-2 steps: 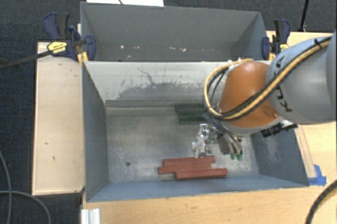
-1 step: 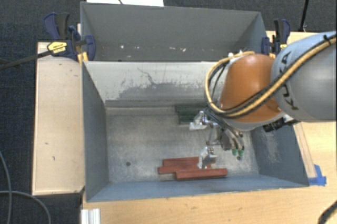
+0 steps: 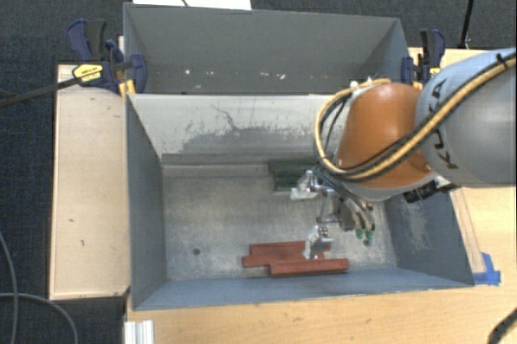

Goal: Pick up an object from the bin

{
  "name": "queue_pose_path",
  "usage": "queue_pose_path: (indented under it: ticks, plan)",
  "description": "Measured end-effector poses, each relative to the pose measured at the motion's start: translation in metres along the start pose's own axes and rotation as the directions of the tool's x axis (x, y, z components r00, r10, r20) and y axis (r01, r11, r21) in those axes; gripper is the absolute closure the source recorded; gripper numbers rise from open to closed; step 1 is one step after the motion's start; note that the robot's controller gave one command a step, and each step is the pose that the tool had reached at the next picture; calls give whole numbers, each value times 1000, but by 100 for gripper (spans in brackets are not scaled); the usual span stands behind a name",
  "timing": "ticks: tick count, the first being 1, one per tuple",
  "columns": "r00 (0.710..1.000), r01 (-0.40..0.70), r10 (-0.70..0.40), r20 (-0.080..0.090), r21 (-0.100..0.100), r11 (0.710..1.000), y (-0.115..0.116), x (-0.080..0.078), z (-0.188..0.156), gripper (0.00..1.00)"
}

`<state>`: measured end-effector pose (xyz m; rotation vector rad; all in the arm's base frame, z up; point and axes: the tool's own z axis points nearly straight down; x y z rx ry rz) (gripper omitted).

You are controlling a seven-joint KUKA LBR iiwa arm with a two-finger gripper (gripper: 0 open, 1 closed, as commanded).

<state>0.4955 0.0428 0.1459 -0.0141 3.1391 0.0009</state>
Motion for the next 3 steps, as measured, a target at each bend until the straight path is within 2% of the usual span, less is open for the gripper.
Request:
queue_pose_path:
  ticks: [1,2,3]
  plan:
    - [999,-46,46,-10,-3,999,-26,16,69,100]
    - [999,-46,46,-10,-3,999,-26,16,69,100]
    - [1000,-1,1,0,0,1000,-7,3,-68,100]
